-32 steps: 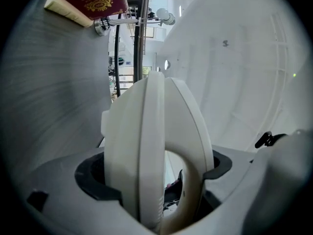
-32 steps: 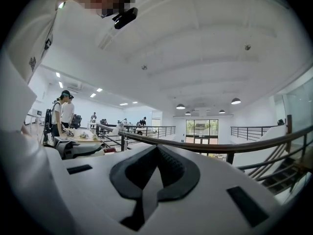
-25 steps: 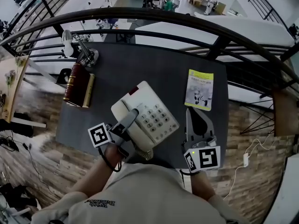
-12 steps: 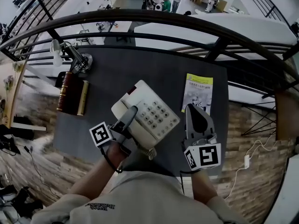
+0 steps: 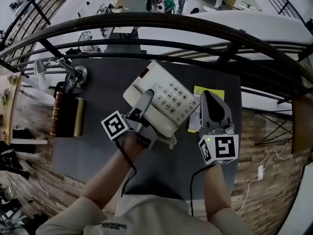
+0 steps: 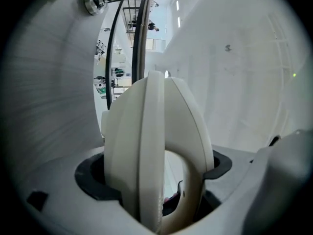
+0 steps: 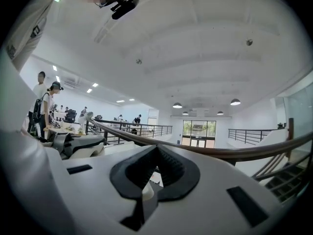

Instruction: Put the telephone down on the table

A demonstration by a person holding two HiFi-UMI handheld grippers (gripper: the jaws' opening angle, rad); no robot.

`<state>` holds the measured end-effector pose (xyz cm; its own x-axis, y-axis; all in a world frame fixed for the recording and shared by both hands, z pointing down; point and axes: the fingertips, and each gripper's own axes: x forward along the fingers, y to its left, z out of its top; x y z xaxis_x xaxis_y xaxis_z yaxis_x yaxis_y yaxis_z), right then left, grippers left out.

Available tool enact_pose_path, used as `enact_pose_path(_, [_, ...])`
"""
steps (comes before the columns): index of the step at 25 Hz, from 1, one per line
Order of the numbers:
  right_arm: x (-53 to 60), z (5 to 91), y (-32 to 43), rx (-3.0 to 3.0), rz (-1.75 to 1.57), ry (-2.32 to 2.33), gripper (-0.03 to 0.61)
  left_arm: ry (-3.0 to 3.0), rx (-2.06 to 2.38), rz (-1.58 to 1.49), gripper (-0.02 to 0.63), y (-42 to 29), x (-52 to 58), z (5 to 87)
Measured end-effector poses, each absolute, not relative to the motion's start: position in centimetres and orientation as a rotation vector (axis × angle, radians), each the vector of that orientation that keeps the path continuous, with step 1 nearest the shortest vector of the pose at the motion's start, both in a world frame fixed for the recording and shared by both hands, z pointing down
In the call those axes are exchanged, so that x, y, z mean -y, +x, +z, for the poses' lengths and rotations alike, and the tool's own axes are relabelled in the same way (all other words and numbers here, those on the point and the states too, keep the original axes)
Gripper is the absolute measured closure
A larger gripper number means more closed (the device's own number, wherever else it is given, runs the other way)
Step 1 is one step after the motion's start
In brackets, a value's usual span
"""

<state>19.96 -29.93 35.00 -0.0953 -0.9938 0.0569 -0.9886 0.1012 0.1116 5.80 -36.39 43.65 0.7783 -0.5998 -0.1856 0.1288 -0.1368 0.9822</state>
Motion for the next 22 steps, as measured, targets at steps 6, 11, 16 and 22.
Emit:
enact_pose_path(6, [35.8, 38.9, 24.8, 2.166, -0.033, 2.125, 0.577, 1.667, 0.438, -0.653, 0.147, 10.2, 42.7, 47.5])
enact_pose_path(11, [39.5, 42.8, 27.7, 2.126, 0.025, 2.122, 0.577, 1.615, 0.482, -0.619, 0.147, 13.4, 46.0, 52.9])
enact_pose_path(16, [41.6, 46.8, 29.1, 2.103, 0.101, 2.112, 0.577, 1.57, 0.574, -0.54, 0.147, 15.1, 48.0, 58.5])
enact_pose_path(22, [42.8, 51.4, 28.8, 2.087, 0.2, 2.102, 0.577, 1.507, 0.609, -0.504, 0.147, 15.7, 49.4, 63.0])
